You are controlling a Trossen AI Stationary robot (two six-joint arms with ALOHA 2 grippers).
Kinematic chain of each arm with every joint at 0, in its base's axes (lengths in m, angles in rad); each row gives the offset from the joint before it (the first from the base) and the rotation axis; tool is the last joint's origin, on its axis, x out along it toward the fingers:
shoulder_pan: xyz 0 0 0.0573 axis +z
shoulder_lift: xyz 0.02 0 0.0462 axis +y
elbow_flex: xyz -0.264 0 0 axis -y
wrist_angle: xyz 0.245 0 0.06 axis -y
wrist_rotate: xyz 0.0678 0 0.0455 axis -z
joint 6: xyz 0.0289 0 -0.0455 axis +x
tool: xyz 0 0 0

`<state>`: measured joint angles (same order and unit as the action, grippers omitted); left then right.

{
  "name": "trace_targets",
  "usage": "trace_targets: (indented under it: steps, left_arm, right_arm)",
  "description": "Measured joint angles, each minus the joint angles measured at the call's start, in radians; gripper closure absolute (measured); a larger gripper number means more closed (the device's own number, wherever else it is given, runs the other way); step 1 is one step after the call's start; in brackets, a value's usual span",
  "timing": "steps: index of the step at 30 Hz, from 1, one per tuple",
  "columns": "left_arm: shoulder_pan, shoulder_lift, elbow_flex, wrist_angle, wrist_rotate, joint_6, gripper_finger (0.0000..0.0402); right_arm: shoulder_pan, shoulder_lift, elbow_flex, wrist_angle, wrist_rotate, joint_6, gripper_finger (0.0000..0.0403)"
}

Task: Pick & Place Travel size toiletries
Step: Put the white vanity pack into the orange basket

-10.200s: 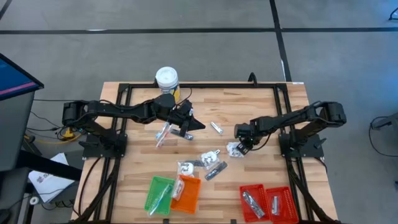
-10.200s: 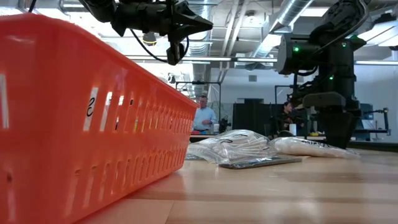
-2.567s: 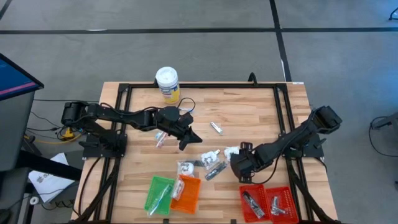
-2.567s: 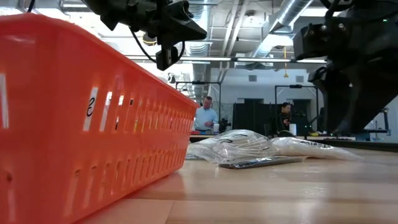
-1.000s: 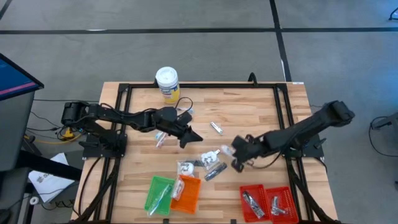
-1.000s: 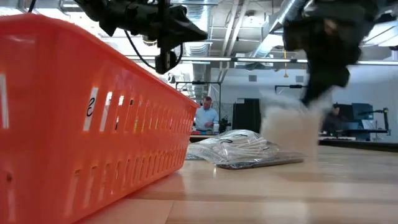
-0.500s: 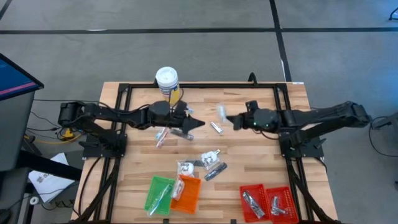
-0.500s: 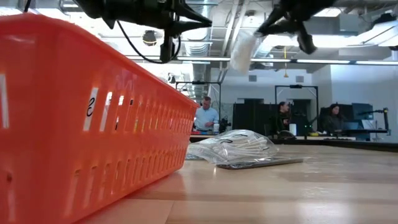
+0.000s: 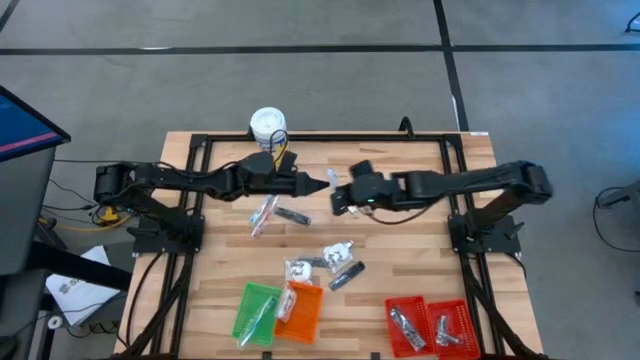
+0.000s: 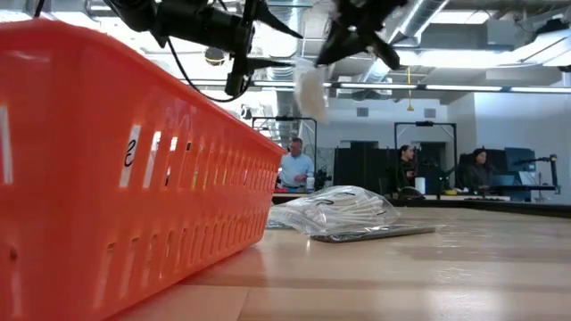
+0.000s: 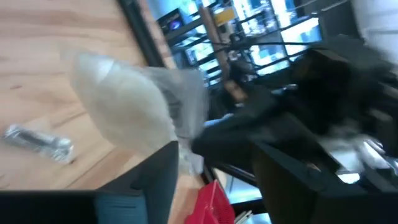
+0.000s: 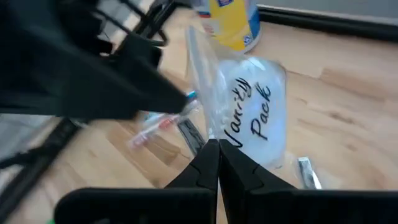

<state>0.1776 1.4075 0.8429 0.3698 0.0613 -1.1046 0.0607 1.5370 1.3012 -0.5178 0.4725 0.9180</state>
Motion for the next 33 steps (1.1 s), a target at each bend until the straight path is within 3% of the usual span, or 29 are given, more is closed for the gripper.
trace_targets:
  steps: [6, 10, 21, 33]
  left_arm:
    - [0.000, 0.000, 0.000, -0.051, -0.005, -0.004, 0.0175]
    - [0.000, -0.001, 0.000, -0.046, -0.010, -0.012, 0.0182]
    - [0.021, -0.028, 0.000, -0.052, -0.021, -0.021, 0.0212]
    - [0.020, -0.028, 0.000, -0.048, -0.006, -0.023, 0.0305]
  right_arm:
    - [0.018, 0.160, 0.264, -0.197, 0.000, -0.172, 0.0403]
    - [0.028, 0.204, 0.343, -0.245, 0.000, -0.247, 0.0403]
    - [0.051, 0.210, 0.352, -0.332, 0.056, -0.274, 0.0403]
    - [0.043, 0.210, 0.352, -0.307, 0.060, -0.263, 0.0403]
